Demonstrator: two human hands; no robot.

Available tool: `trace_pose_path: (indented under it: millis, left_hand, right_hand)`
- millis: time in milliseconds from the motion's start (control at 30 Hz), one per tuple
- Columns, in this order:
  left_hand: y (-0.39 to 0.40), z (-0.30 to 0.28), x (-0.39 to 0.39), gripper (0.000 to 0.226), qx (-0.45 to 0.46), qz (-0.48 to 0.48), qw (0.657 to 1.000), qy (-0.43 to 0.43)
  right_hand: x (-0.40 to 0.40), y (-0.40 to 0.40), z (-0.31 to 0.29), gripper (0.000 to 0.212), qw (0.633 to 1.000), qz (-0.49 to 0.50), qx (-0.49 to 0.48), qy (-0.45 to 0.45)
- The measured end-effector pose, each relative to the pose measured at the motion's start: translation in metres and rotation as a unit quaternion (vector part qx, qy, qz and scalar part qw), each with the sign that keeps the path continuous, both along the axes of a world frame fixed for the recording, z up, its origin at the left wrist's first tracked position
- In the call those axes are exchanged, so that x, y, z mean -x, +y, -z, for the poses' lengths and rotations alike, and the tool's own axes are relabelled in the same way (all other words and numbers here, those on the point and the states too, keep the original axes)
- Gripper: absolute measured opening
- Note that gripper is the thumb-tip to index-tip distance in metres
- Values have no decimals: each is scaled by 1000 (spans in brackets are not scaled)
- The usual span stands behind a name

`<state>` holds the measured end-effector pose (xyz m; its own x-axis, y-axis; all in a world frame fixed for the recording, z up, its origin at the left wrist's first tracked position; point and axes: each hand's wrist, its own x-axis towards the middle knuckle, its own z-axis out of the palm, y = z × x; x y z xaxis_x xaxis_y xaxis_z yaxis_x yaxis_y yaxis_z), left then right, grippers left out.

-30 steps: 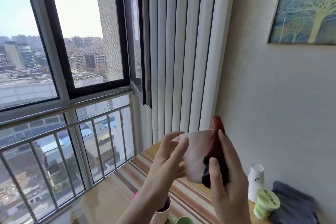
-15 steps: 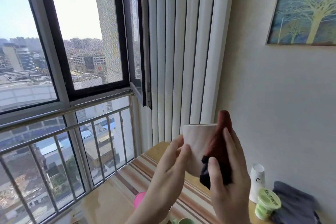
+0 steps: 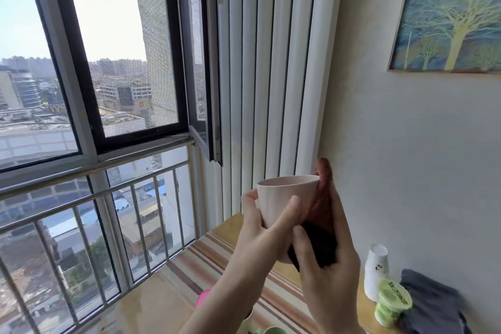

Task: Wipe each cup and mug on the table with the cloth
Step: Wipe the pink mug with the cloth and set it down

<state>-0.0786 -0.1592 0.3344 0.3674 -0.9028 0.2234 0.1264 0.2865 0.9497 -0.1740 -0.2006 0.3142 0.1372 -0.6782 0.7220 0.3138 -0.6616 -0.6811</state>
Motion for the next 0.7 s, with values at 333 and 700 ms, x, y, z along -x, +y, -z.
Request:
trace_pose_path:
  millis: [333,700]
  left_hand:
    - [1,4,-6,74,7,3,1000,5]
    - [-3,19,-30,103,-58,24,997,54]
  right_hand:
    - [3,-1,11,48,993,76,77,51]
    - [53,-25,15,27,979,127,-116,-109]
